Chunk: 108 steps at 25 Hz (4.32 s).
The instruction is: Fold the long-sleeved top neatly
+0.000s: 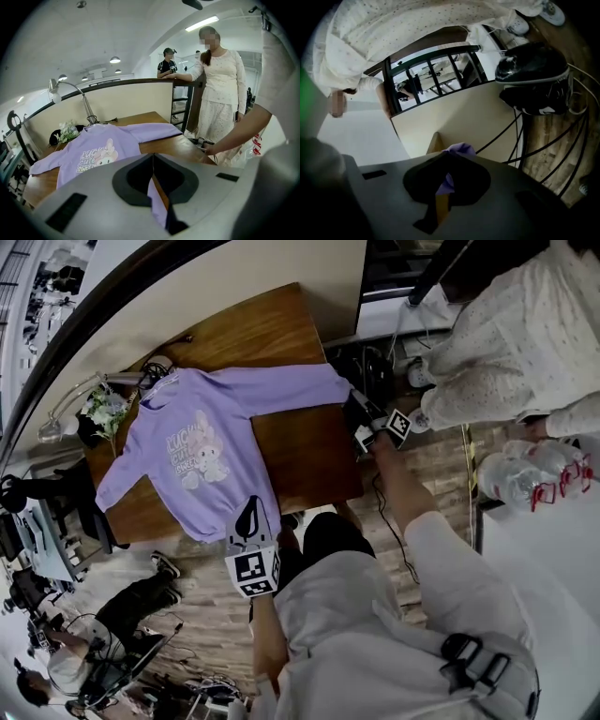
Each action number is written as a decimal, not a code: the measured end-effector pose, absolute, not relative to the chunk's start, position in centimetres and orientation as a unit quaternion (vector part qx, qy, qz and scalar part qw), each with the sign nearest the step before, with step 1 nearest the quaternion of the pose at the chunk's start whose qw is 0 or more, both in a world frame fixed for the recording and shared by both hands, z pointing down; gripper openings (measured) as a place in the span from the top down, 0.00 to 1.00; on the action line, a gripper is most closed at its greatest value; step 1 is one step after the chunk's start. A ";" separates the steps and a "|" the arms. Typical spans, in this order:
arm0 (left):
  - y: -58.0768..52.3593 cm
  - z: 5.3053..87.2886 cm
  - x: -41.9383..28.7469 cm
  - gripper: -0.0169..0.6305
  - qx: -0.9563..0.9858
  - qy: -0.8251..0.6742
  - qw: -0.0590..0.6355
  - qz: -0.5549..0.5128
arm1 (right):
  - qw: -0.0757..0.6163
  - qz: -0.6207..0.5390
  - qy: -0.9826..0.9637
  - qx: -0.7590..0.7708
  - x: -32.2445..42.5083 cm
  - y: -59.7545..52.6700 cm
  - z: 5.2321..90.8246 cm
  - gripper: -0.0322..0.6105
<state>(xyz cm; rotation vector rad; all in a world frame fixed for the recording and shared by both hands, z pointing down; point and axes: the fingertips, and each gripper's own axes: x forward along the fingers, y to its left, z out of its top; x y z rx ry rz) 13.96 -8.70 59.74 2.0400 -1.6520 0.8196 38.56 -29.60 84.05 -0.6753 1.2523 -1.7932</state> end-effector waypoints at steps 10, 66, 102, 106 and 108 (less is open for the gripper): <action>-10.9 57.4 12.9 0.94 0.739 -0.600 0.176 0.251 | 0.251 -0.587 0.683 -0.354 43.3 -31.3 72.6 0.94; -3.0 63.3 -34.7 0.94 0.706 -0.632 0.276 0.162 | -0.469 0.035 0.869 -0.154 -32.0 -16.8 68.8 0.60; -2.4 69.6 -63.1 0.76 0.529 -0.767 0.344 0.113 | -0.344 -0.090 0.880 -0.314 -28.5 -20.4 65.8 0.88; -3.8 71.2 -63.4 0.76 0.530 -0.756 0.358 0.139 | -0.349 -0.084 0.883 -0.303 -28.1 -18.5 65.5 0.88; -3.9 72.3 -63.7 0.76 0.521 -0.753 0.372 0.154 | -0.354 -0.084 0.882 -0.301 -27.6 -17.7 65.4 0.88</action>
